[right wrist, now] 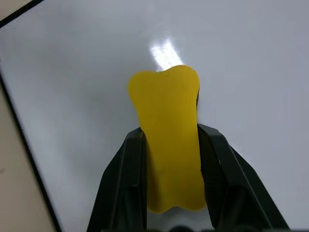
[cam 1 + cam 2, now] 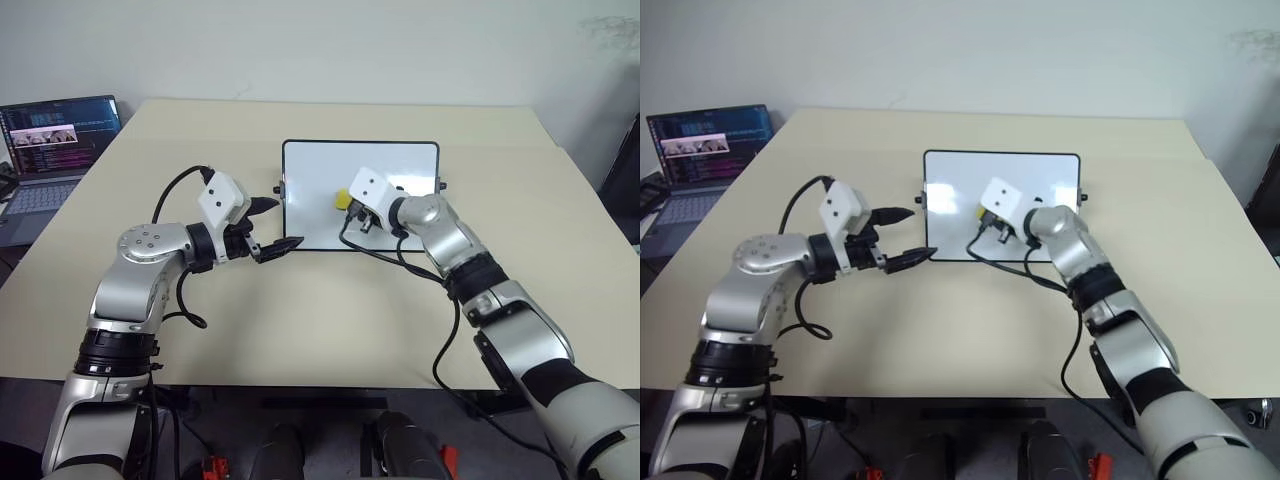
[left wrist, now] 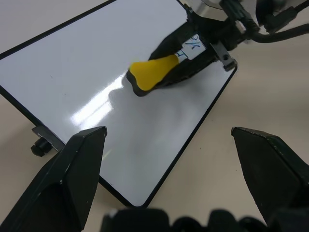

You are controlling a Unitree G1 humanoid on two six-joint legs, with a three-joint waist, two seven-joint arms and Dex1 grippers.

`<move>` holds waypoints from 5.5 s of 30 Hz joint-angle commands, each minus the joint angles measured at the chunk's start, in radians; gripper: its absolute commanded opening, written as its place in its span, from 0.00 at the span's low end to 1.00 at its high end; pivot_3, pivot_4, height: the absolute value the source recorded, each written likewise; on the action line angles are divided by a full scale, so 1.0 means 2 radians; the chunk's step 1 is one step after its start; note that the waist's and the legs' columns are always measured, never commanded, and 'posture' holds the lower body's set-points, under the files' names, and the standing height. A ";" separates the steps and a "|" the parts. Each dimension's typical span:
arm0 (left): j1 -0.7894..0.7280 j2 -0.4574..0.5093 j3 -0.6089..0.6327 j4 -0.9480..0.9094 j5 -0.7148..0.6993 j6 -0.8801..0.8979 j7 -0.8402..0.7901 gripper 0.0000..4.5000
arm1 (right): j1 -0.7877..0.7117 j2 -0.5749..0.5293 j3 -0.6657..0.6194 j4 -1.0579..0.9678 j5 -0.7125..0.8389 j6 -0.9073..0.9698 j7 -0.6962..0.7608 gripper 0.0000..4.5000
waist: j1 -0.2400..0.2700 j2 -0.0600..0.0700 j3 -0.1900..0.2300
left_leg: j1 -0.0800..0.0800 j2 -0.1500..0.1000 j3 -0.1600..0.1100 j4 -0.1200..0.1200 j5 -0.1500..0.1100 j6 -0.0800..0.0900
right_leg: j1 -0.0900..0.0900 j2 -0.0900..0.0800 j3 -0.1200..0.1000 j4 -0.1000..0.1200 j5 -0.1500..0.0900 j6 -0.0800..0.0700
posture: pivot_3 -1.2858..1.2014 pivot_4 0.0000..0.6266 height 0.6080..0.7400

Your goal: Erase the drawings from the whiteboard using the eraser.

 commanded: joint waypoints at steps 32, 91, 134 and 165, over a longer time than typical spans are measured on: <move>-0.019 0.023 0.014 0.022 -0.003 -0.017 -0.019 1.00 | 0.311 -0.324 -0.193 -0.384 0.150 0.027 0.194 0.25 | 0.002 0.001 0.001 | -0.009 0.000 0.000 -0.001 0.000 0.000 | -0.008 -0.001 0.000 0.000 -0.001 -0.001 | 0.52 0.24 1.00; -0.034 -0.001 -0.005 0.037 0.007 -0.032 -0.026 1.00 | 0.074 -0.096 -0.041 -0.155 0.019 -0.045 0.001 0.25 | 0.003 0.001 0.001 | -0.009 0.000 0.000 0.000 0.000 0.000 | -0.008 -0.001 -0.001 0.000 -0.001 -0.001 | 0.52 0.24 1.00; -0.047 0.012 0.000 0.028 0.008 -0.024 -0.025 1.00 | 0.152 -0.167 -0.056 -0.314 0.050 0.011 0.191 0.25 | 0.003 0.000 0.001 | -0.001 0.000 0.000 0.000 0.001 0.000 | -0.001 0.000 0.000 0.000 0.000 0.001 | 0.52 0.24 1.00; -0.050 0.053 0.015 0.046 0.002 -0.025 -0.051 1.00 | 0.224 -0.370 -0.172 -0.379 0.110 0.038 0.220 0.24 | 0.003 0.000 0.001 | -0.001 0.000 0.000 -0.002 -0.001 -0.001 | -0.001 -0.001 0.000 -0.001 -0.004 0.001 | 0.52 0.24 1.00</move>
